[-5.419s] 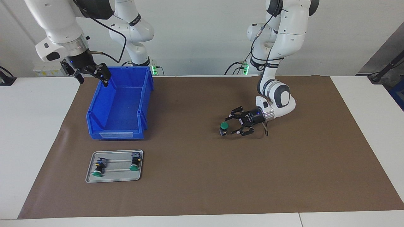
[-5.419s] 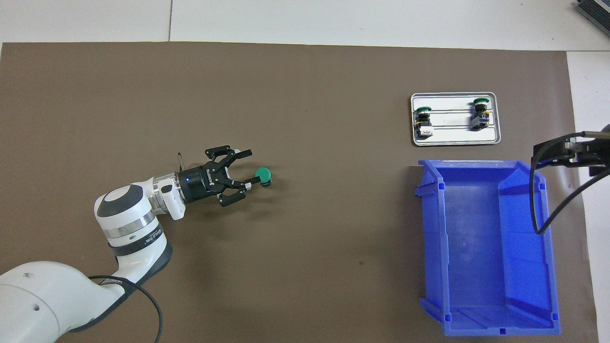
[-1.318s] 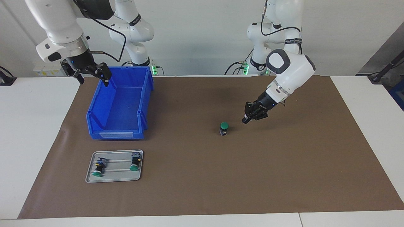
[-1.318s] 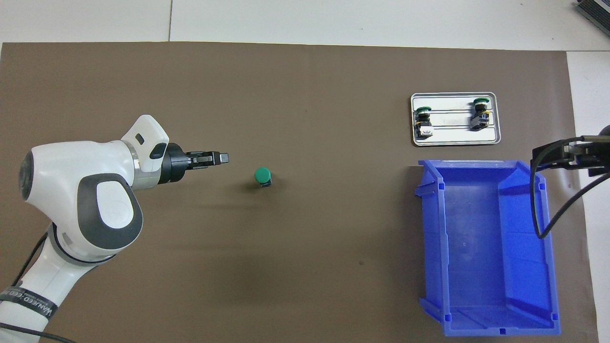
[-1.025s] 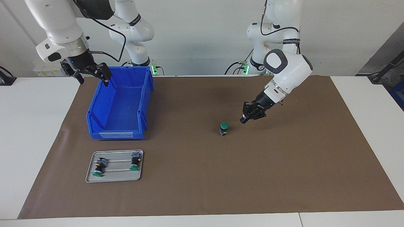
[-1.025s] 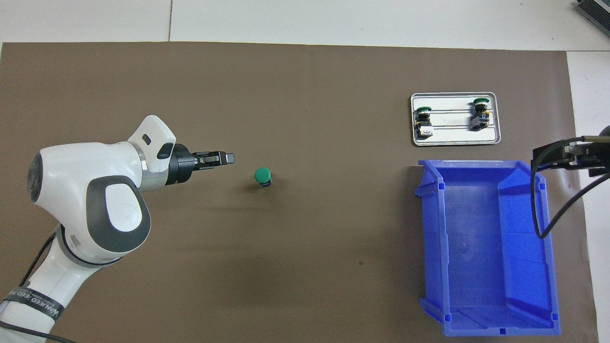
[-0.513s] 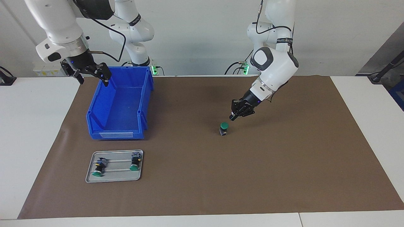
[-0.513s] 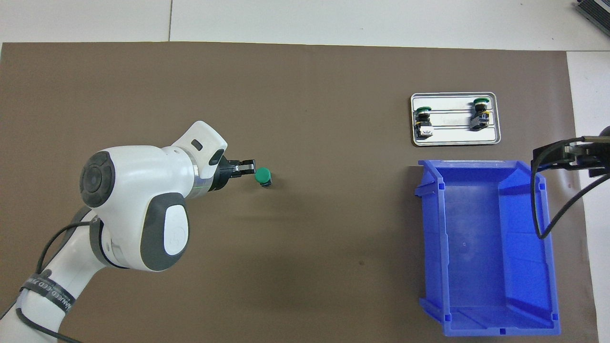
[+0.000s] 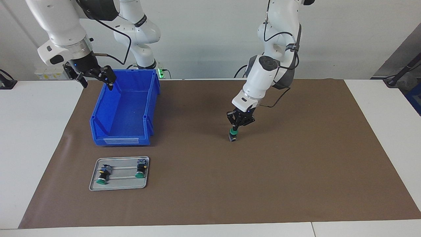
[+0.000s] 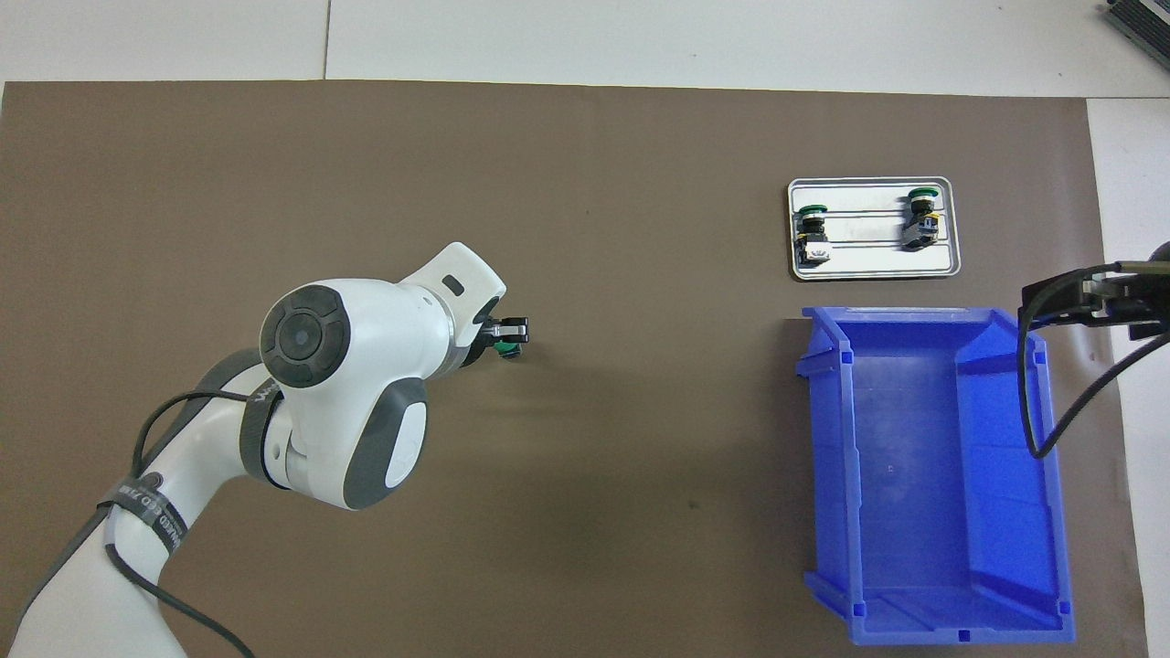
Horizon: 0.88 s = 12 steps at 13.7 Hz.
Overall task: Place and press button with both arms
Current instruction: 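Press down on the green button top with the left gripper, then lift the left gripper away while the right gripper reaches the button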
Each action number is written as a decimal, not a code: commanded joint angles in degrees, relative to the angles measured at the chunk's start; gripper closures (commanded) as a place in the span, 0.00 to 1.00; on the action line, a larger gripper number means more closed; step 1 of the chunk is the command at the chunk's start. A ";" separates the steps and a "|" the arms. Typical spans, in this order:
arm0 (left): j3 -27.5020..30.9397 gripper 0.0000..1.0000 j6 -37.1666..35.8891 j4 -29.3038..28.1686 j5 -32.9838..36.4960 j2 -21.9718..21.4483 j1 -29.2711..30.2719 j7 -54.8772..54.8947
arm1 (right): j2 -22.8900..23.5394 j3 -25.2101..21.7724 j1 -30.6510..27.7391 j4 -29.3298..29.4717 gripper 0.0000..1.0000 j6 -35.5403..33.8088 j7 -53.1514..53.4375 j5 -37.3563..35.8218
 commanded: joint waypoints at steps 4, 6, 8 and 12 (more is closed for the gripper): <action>0.77 1.00 -1.29 2.30 5.18 4.44 -1.46 -1.76 | -1.68 0.16 -0.57 -2.05 0.00 1.39 -1.21 0.50; 0.77 1.00 0.02 1.33 5.27 4.62 -1.55 -1.76 | -1.68 0.16 -0.57 -2.31 0.00 1.39 -1.21 0.50; 0.77 1.00 2.21 -0.60 5.27 4.62 -1.55 -1.76 | -1.68 0.16 -0.57 -2.31 0.00 1.39 -1.21 0.50; 0.85 1.00 1.02 -0.27 5.44 4.45 -1.55 -1.67 | -1.68 0.16 -0.57 -2.31 0.00 1.39 -1.21 0.50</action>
